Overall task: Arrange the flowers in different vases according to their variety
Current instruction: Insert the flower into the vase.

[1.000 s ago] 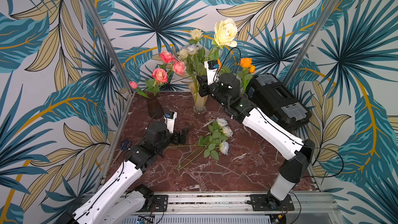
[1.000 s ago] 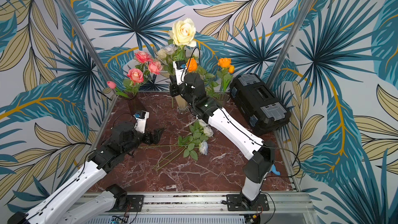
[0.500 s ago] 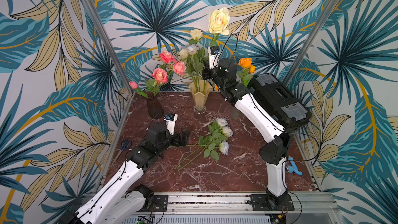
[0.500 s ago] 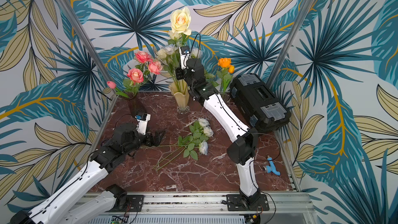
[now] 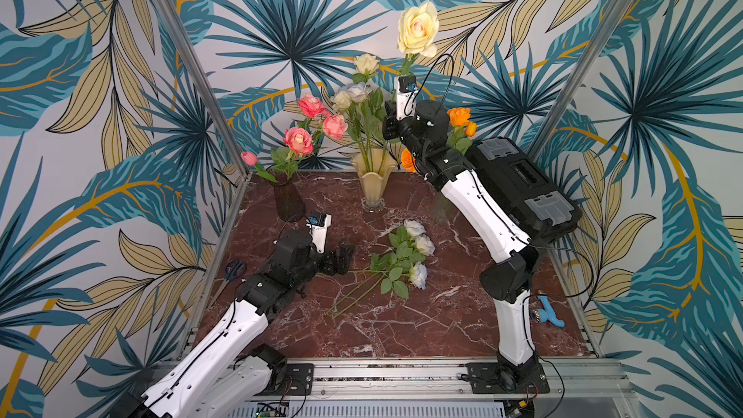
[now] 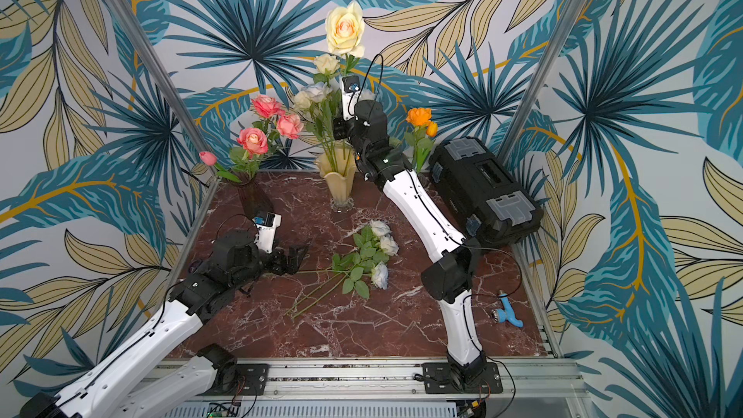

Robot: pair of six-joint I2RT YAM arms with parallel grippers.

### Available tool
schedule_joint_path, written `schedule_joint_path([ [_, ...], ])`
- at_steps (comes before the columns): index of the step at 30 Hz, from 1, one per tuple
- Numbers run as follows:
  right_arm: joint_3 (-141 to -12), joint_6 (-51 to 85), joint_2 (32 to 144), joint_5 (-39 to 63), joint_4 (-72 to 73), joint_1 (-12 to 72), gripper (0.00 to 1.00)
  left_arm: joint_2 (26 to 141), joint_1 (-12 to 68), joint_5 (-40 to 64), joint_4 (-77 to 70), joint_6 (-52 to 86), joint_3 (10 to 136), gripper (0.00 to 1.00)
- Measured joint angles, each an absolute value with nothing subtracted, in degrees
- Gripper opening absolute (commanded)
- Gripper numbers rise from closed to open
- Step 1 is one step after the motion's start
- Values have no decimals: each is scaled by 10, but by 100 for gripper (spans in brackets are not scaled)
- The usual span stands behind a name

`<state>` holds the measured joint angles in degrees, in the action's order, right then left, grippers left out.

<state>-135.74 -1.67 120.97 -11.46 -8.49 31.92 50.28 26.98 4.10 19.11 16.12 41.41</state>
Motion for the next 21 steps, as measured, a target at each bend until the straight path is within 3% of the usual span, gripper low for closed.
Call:
schedule_joint_path([
  [13,-1307,19,1254,-111,-72,320,1,504,270,40,229,154,412,100],
  [17,-1281,30,1254,-112,-61,324,41,515,270,36,260,142,413,100],
  [19,-1258,36,1252,-113,-54,326,53,525,269,35,277,135,413,100],
  [21,-1233,39,1248,-114,-47,328,57,534,269,34,295,128,414,100],
])
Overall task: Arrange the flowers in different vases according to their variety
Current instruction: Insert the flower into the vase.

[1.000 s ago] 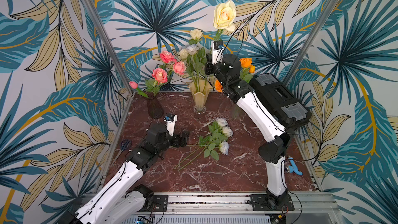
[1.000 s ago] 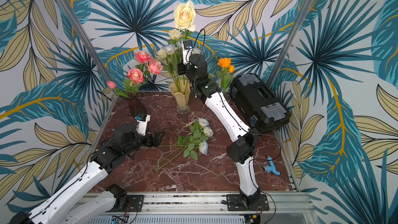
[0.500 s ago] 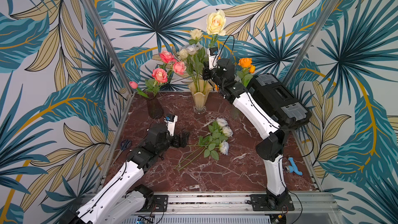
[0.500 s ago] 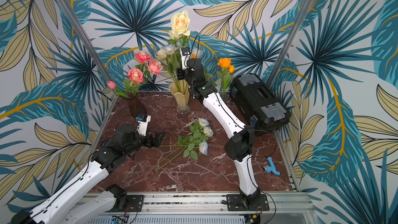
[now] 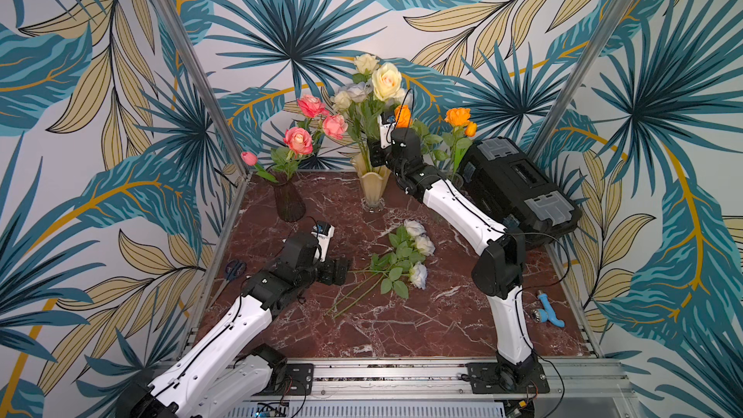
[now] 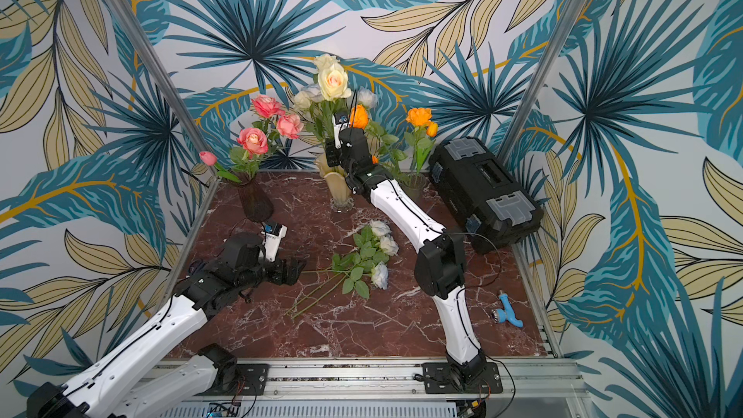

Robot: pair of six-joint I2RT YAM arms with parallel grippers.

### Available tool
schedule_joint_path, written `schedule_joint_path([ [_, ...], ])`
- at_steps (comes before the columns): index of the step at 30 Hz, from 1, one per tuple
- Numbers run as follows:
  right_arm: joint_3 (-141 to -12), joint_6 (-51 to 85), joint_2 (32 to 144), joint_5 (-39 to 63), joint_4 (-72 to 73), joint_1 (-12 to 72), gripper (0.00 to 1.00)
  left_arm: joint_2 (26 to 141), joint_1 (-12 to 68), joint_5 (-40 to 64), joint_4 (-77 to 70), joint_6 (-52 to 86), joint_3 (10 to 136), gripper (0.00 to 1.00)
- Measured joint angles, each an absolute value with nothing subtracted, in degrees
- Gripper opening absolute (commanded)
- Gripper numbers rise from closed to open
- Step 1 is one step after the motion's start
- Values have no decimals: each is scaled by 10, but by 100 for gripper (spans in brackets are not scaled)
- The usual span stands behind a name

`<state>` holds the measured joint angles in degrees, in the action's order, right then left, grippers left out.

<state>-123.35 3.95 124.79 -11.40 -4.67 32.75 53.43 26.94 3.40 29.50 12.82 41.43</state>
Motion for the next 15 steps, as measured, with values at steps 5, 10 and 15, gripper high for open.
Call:
schedule_joint_path([
  [5,-1190,44,1232,-114,-41,331,62,543,269,32,323,112,417,100],
  [10,-1156,49,1182,-111,-35,335,65,560,269,32,341,86,433,100],
  [15,-1087,62,1089,-96,-20,344,68,606,269,49,380,42,471,100],
])
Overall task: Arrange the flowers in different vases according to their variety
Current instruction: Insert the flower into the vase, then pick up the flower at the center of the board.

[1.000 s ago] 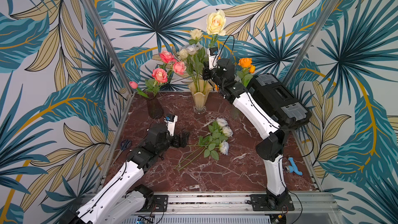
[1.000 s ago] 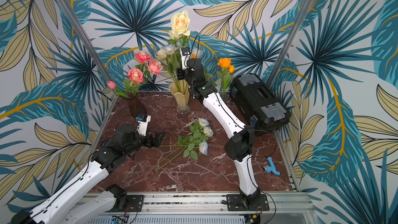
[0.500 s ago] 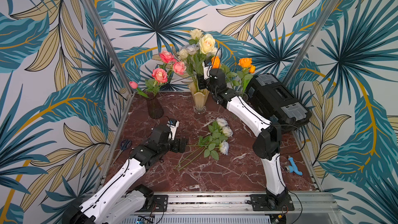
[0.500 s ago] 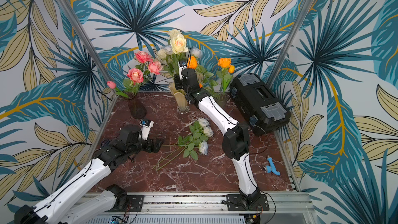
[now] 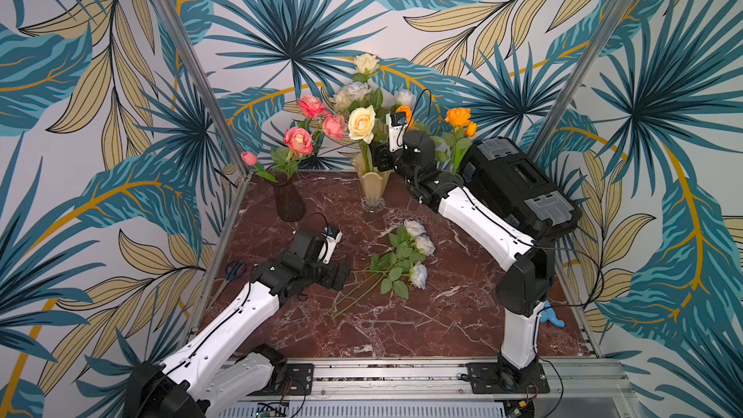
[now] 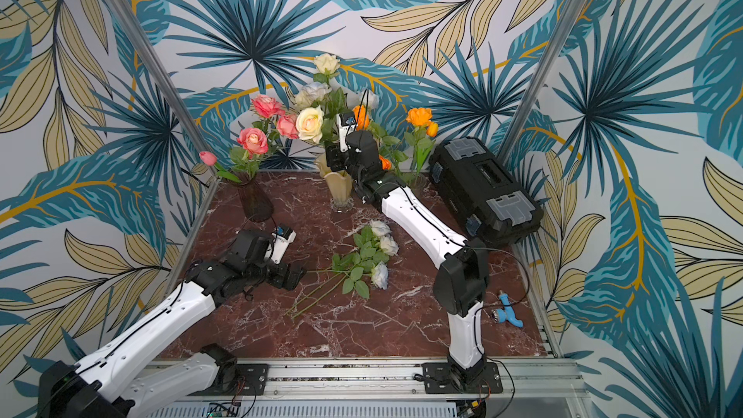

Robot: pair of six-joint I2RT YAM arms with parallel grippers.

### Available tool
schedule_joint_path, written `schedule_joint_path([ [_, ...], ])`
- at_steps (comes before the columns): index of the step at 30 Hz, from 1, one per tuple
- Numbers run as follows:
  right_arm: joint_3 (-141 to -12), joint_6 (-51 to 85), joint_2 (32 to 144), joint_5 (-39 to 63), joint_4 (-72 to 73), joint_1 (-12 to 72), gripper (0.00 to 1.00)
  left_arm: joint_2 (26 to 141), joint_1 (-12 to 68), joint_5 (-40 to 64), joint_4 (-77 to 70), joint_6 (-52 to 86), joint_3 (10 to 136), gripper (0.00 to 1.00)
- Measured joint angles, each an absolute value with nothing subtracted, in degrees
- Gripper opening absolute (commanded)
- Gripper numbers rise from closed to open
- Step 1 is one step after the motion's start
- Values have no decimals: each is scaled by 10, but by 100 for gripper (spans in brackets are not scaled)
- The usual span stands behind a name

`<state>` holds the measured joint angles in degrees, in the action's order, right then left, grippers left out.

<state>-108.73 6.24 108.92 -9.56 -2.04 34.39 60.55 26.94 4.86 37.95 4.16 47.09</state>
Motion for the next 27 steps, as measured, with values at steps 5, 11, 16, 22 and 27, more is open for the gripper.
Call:
schedule_joint_path([
  [5,-981,92,984,-69,0,350,69,652,269,63,425,-17,520,100],
  [11,-841,126,877,-37,1,350,69,695,269,67,482,-97,556,100],
  [16,-735,138,776,-29,-19,352,69,717,269,47,508,-150,558,97],
  [22,-677,145,685,-29,-34,352,69,764,292,4,525,-203,558,100],
  [27,-643,150,649,-30,-33,352,69,787,313,-40,531,-238,558,100],
])
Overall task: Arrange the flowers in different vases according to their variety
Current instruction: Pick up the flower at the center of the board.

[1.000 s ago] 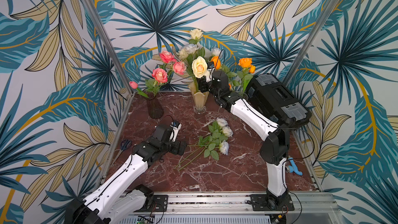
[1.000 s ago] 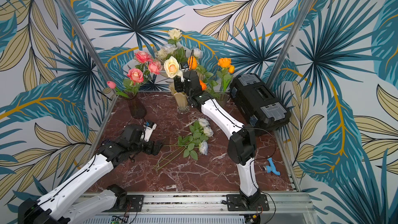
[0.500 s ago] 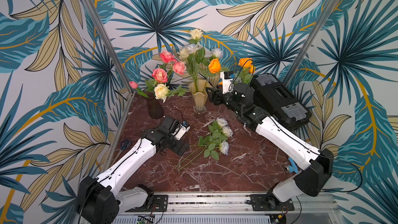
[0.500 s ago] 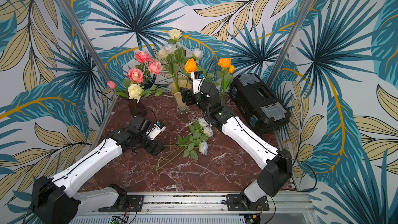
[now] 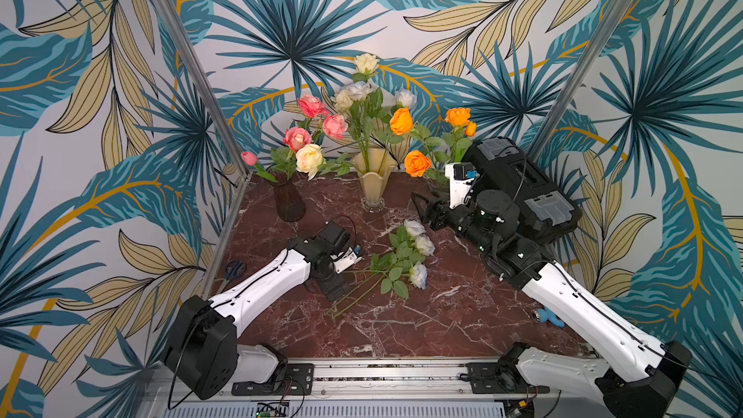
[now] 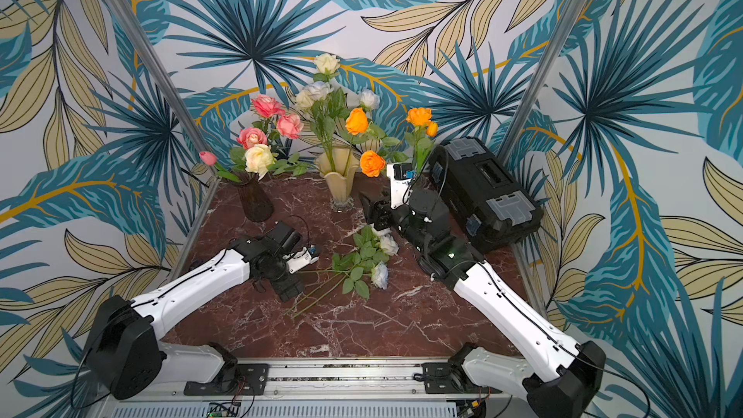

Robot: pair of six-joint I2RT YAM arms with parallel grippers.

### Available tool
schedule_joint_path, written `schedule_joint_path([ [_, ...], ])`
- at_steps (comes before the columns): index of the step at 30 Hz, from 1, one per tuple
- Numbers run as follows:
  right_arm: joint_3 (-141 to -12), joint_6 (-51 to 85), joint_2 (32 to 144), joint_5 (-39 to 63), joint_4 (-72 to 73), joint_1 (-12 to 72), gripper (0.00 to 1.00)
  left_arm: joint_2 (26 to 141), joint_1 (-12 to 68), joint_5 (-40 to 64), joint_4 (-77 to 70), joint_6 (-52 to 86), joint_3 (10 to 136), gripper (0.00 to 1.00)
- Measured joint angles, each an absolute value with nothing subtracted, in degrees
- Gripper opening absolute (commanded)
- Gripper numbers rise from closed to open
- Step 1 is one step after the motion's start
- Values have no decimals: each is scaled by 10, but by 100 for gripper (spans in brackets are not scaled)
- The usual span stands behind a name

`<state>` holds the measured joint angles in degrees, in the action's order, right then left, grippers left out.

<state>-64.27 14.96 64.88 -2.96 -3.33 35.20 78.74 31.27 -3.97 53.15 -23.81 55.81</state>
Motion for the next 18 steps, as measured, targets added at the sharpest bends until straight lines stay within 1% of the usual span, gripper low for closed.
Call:
schedule_joint_path([
  [5,-616,158,639,-31,-33,352,69,805,306,-80,532,-262,558,98],
  [10,-604,163,630,-34,-33,352,69,827,280,-88,514,-273,558,89],
  [14,-599,163,619,-40,-33,352,69,848,277,-92,494,-276,558,82],
  [18,-594,163,607,-48,-33,352,69,875,277,-90,479,-276,558,81],
])
